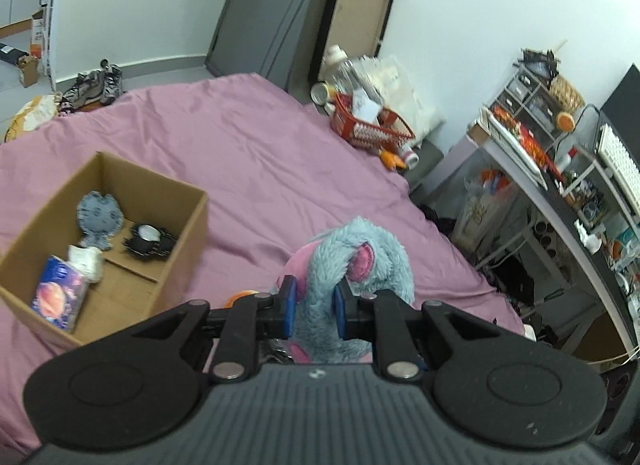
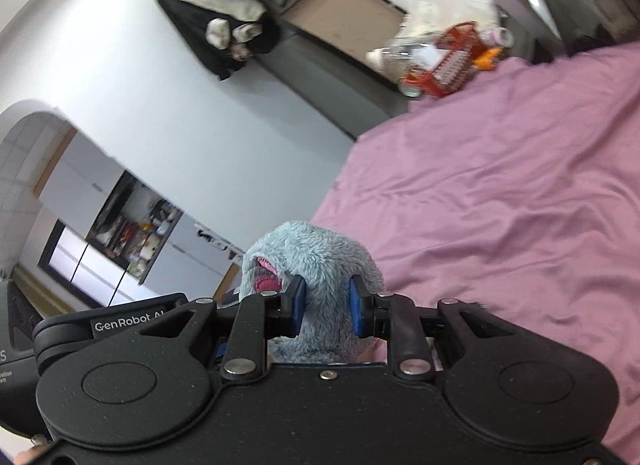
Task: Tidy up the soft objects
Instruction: 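Carry the gray plush in the right tool over the box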
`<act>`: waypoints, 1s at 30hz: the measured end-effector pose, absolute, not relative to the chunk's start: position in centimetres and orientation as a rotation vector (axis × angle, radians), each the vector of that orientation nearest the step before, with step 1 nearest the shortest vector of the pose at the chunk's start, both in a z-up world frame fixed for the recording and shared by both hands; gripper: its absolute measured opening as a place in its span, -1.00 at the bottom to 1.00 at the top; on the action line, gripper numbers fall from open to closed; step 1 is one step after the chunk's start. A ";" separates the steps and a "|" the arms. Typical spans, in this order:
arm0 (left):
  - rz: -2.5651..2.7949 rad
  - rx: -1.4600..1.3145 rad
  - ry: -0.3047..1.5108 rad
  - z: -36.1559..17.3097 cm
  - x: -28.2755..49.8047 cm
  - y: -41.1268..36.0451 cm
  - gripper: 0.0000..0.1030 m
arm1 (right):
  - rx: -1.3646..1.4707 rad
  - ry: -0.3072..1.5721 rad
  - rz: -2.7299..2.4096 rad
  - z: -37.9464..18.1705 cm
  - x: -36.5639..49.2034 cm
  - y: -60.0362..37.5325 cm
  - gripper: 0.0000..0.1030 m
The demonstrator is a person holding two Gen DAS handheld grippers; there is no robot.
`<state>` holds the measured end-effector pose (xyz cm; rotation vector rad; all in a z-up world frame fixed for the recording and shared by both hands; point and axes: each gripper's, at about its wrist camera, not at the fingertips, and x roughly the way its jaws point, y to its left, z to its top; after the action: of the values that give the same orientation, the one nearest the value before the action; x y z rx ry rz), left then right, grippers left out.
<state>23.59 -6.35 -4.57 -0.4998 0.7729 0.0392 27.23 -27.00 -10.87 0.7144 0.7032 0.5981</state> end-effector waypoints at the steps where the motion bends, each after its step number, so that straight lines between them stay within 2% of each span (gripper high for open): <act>1: 0.044 -0.506 0.763 -4.3 23.2 -5.8 -0.65 | 0.707 0.696 0.609 -10.6 26.9 -26.4 -0.56; 16: 0.114 -0.527 0.703 -2.2 20.3 1.1 -0.66 | 0.613 0.636 0.719 -8.5 25.0 -19.7 -0.57; 30: 0.181 -0.586 0.710 -4.5 21.2 6.0 -0.66 | 0.537 0.698 0.736 -9.4 26.3 -14.4 -0.57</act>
<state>21.23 5.95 -4.53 -0.5865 0.7104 0.1809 26.34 -14.41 -9.41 0.5367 0.6978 0.7364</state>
